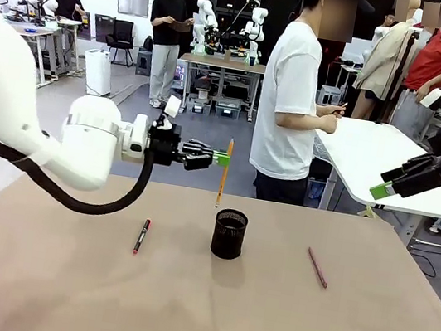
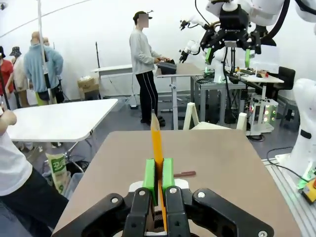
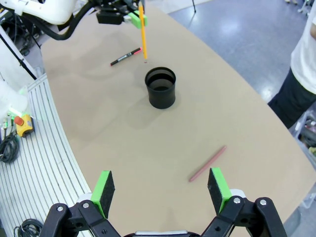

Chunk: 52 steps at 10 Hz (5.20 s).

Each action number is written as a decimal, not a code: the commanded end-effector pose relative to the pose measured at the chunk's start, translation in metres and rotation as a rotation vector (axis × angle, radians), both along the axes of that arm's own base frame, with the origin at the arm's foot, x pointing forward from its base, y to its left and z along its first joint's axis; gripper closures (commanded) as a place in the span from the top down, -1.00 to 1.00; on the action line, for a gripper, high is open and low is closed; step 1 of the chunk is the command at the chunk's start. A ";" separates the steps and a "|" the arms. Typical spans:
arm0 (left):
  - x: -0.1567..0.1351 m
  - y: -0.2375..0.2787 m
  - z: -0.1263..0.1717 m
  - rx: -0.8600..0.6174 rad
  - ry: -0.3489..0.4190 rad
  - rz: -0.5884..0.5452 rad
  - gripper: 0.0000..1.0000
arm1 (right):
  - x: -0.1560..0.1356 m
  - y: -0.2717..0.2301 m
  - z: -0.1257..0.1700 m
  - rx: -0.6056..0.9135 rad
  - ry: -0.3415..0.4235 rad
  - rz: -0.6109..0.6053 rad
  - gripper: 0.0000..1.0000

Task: Place the pens into the pen holder.
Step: Pick up a writing instrument from the table and place it into the Pen holder.

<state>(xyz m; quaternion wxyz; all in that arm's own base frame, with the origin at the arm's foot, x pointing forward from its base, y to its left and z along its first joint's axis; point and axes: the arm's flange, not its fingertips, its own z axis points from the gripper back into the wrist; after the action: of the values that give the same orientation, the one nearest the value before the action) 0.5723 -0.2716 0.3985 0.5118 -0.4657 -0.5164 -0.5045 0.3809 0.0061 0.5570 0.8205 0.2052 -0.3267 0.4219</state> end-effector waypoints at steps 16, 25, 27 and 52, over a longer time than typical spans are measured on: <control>0.021 -0.034 -0.040 -0.077 0.048 -0.097 1.00 | 0.001 0.001 0.001 0.031 -0.003 0.006 1.00; -0.029 0.058 0.033 0.222 0.045 0.063 1.00 | 0.001 0.001 0.001 0.031 -0.003 0.006 1.00; -0.047 0.083 0.051 0.305 0.036 0.093 1.00 | 0.001 0.001 0.001 0.031 -0.003 0.006 1.00; -0.065 0.197 0.089 0.552 0.154 0.273 1.00 | 0.001 0.001 0.001 0.031 -0.003 0.006 1.00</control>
<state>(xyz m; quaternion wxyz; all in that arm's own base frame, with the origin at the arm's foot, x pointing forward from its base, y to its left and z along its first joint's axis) 0.5074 -0.0743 0.4865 0.7177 -0.2769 -0.3797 -0.5138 0.3808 0.0061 0.5569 0.8206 0.2051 -0.3262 0.4220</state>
